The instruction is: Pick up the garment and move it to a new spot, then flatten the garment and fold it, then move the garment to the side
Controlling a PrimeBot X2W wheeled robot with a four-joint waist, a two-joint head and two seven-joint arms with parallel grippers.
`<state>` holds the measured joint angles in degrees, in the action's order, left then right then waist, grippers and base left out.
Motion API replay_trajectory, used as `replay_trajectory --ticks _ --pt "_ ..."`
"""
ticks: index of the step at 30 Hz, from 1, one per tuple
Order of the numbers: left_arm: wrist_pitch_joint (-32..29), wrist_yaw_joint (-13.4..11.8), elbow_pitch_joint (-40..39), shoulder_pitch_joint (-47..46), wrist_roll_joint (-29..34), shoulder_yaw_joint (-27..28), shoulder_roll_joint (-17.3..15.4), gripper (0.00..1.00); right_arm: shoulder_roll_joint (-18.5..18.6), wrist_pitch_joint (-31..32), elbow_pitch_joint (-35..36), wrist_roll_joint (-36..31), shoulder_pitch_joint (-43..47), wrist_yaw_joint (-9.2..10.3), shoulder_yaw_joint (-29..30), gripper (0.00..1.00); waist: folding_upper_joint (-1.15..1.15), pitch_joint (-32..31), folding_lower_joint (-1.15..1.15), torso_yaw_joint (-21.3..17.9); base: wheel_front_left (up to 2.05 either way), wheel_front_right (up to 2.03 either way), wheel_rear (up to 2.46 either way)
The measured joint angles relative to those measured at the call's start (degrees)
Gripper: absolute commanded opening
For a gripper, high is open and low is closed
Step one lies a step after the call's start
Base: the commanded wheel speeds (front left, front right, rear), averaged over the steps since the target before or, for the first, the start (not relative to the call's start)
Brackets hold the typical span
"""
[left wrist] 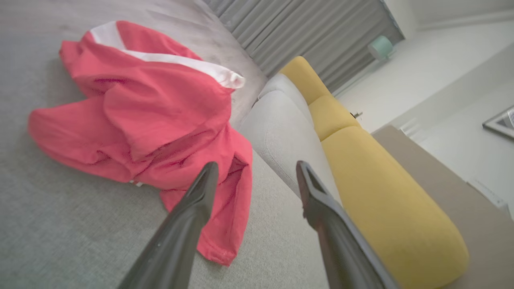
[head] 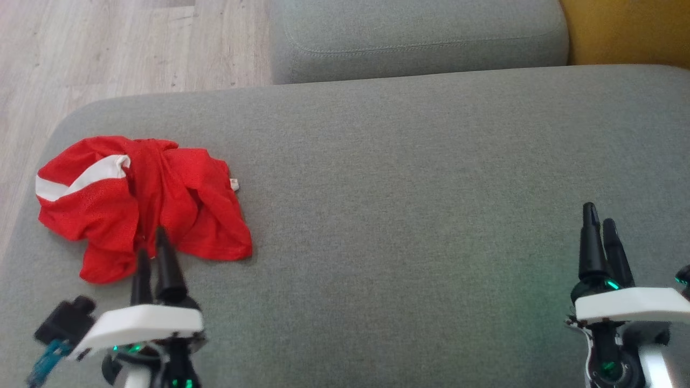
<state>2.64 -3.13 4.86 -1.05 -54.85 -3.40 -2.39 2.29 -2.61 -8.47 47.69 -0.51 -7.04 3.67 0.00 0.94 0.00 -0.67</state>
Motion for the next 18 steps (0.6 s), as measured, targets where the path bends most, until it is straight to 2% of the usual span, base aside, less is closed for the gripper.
replay_trajectory --ticks 4,8,18 --pt "0.55 -0.79 -0.10 -0.31 6.69 -3.02 -0.13 1.00 0.00 -0.62 0.91 -4.30 -0.02 0.00 -0.58 1.00 0.00 0.03 0.00 -0.05 0.00 0.00 0.00" --pt "1.27 -2.81 -0.01 -1.33 12.02 -7.25 -1.36 1.00 0.00 -1.41 1.81 -8.21 -0.02 0.00 -1.21 1.00 0.00 0.04 0.00 -0.06 0.00 0.00 0.00" --pt "2.91 -8.62 1.74 -3.07 20.11 -15.70 -5.14 1.00 0.02 -3.00 2.46 -18.13 -0.01 0.00 -3.23 1.00 0.00 0.01 0.00 -0.28 0.00 0.00 0.00"
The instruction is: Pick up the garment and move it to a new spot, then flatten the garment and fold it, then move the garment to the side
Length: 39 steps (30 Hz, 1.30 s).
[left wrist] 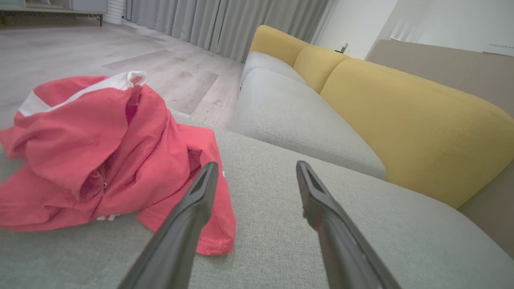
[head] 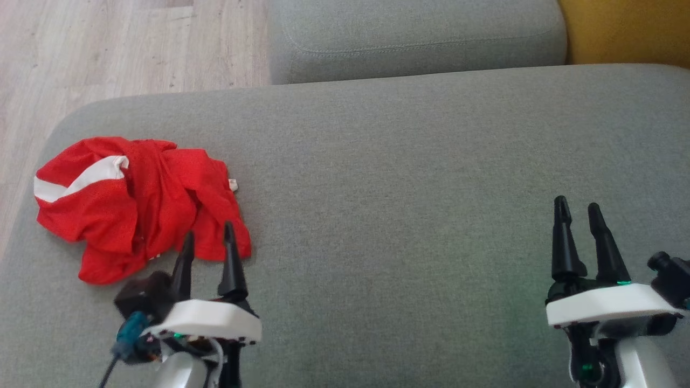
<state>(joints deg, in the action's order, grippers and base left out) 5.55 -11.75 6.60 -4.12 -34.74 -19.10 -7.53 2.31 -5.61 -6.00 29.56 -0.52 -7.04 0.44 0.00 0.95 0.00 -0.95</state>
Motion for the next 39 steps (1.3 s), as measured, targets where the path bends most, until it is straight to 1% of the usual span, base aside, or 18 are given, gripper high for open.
replay_trajectory --ticks 3,7,11,23,27,29,31,33,36,38,39 --pt "0.36 -1.36 0.26 -1.38 2.32 -2.64 -1.15 1.00 0.00 -0.46 0.14 -3.19 0.00 0.00 -0.45 1.00 0.00 0.02 0.00 -0.12 0.00 0.00 0.00" --pt "1.18 -2.46 1.00 -2.79 5.28 -6.36 -2.36 1.00 0.00 -1.07 0.41 -7.03 0.00 0.00 -1.30 1.00 0.00 0.07 0.00 -0.34 0.00 0.00 0.00" --pt "1.70 -4.67 1.76 -3.62 7.72 -9.14 -3.09 1.00 0.01 -1.72 0.62 -10.85 0.00 0.00 -1.87 1.00 0.00 0.11 0.00 -0.49 0.00 0.00 0.00" --pt "3.70 -9.71 4.55 -8.20 17.68 -18.29 -6.36 1.00 0.04 -3.68 1.59 -23.12 -0.01 -0.01 -3.79 1.00 0.00 0.42 0.00 -0.43 0.00 0.00 0.00" --pt "4.47 -11.23 4.94 -8.84 18.83 -20.20 -6.42 1.00 0.07 -4.52 2.32 -25.27 0.00 -0.01 -4.43 1.00 0.00 0.22 0.00 -0.31 0.00 0.00 0.00" --pt "4.70 -12.02 3.64 -8.79 16.97 -19.84 -6.16 1.00 0.07 -4.81 2.57 -24.83 0.00 -0.01 -4.63 1.00 0.00 0.17 0.00 -0.26 0.00 0.00 0.00" --pt "5.23 -11.94 2.21 -8.73 15.29 -19.48 -6.06 1.00 0.07 -5.23 2.60 -24.07 0.03 -0.01 -4.53 1.00 0.00 0.09 0.00 -0.27 0.00 0.00 0.00" --pt "5.59 -11.81 1.14 -8.33 14.22 -18.50 -5.76 1.00 0.07 -5.54 2.65 -21.73 0.10 -0.01 -3.96 1.00 0.00 0.01 0.00 -0.30 0.00 0.00 0.00" --pt "6.01 -11.06 0.24 -7.60 13.06 -17.01 -5.30 1.00 0.09 -5.88 2.54 -19.83 0.18 -0.01 -3.44 1.00 0.00 -0.02 0.00 -0.34 0.00 0.00 0.00" --pt "6.14 -9.75 -0.05 -6.50 12.46 -15.63 -4.71 1.00 0.09 -6.03 1.99 -18.29 0.25 -0.01 -3.44 1.00 0.00 -0.07 0.00 -0.43 0.00 0.00 0.00" --pt "6.65 -8.11 -0.22 -5.18 12.47 -14.59 -4.22 1.00 0.09 -6.54 1.09 -17.07 0.40 -0.01 -3.53 1.00 0.00 -0.05 0.00 -0.50 0.00 0.00 0.00"
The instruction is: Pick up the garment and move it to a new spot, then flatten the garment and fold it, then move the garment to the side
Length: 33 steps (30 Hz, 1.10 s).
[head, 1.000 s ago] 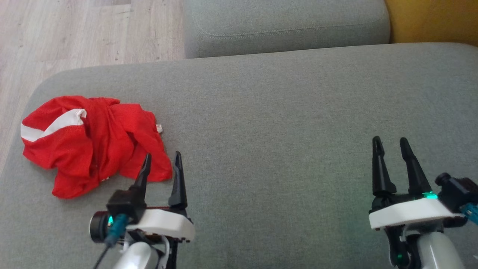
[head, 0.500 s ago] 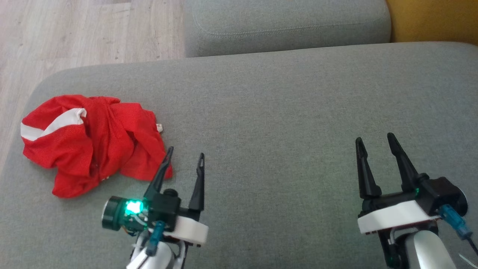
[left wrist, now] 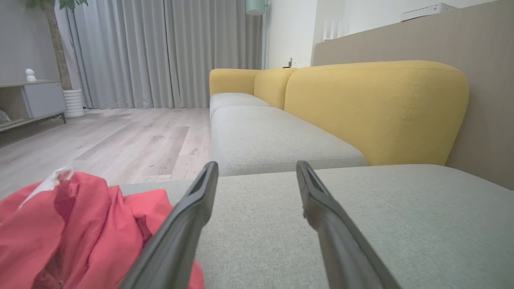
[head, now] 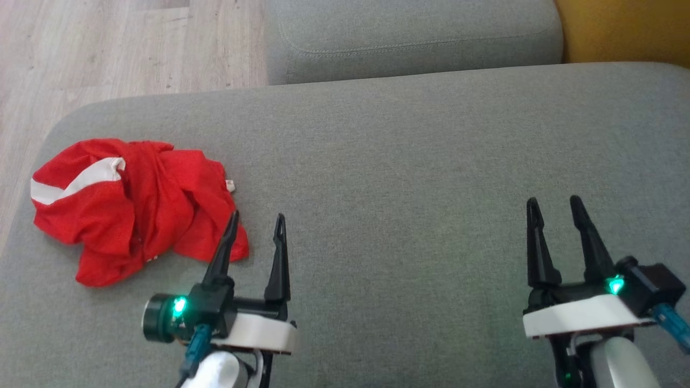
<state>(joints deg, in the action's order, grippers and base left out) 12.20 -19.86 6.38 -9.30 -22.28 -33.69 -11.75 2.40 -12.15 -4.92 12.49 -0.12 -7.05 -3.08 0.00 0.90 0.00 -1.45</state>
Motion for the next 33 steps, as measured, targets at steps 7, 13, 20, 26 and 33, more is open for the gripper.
replay_trajectory --ticks 7,13,20,26,33 --pt "1.07 4.31 2.47 2.05 3.14 2.32 2.45 1.00 0.00 -1.04 -2.49 -0.32 0.91 0.00 -0.96 1.00 0.00 0.03 0.00 -0.13 0.00 0.00 0.00" --pt "2.10 6.59 4.64 2.71 7.57 4.30 4.26 1.00 0.00 -2.07 -3.55 -3.87 0.85 0.00 -1.38 1.00 0.00 0.11 0.00 -0.16 0.00 0.00 0.00" --pt "2.25 9.07 5.50 2.75 10.61 6.78 5.73 1.00 0.00 -2.09 -4.21 -4.85 0.82 0.00 -1.68 1.00 0.00 -0.01 0.00 0.27 0.00 0.00 0.00" --pt "2.25 10.51 5.54 3.14 12.07 8.64 6.98 1.00 0.00 -2.23 -4.22 -4.48 0.82 0.00 -1.77 1.00 0.00 -0.21 0.00 1.09 0.00 0.00 0.00" --pt "2.26 11.40 6.11 4.04 13.81 11.11 7.51 1.00 0.02 -2.23 -4.02 -4.50 0.96 0.00 -2.26 1.00 0.00 -0.77 0.00 5.56 0.00 0.00 0.00"
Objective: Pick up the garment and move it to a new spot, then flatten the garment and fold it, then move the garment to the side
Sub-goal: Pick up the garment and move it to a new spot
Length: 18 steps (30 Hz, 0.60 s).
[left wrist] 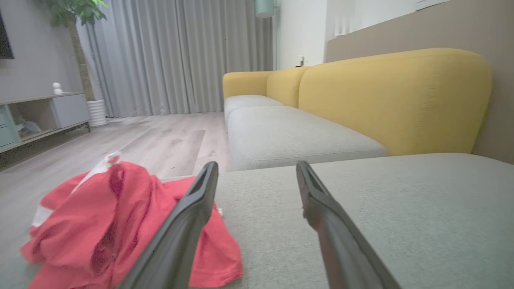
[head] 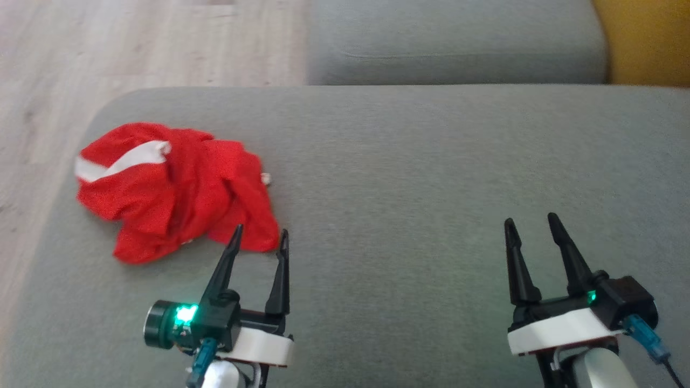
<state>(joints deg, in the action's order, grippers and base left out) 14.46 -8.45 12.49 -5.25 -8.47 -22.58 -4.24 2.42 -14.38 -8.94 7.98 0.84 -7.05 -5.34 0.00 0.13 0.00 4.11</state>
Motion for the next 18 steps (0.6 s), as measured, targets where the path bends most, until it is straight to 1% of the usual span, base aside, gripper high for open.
replay_trajectory --ticks 9,18 --pt "-0.01 0.40 0.90 1.92 1.47 2.40 0.09 1.00 0.01 0.00 0.54 0.00 0.91 0.00 -2.67 1.00 0.00 -0.94 0.00 7.79 0.00 0.00 0.00" --pt "-0.01 1.00 1.03 2.18 2.08 3.26 0.13 1.00 0.01 0.00 0.75 0.09 2.36 -0.01 -4.66 1.00 0.00 -1.87 0.00 15.64 0.00 0.00 0.00"
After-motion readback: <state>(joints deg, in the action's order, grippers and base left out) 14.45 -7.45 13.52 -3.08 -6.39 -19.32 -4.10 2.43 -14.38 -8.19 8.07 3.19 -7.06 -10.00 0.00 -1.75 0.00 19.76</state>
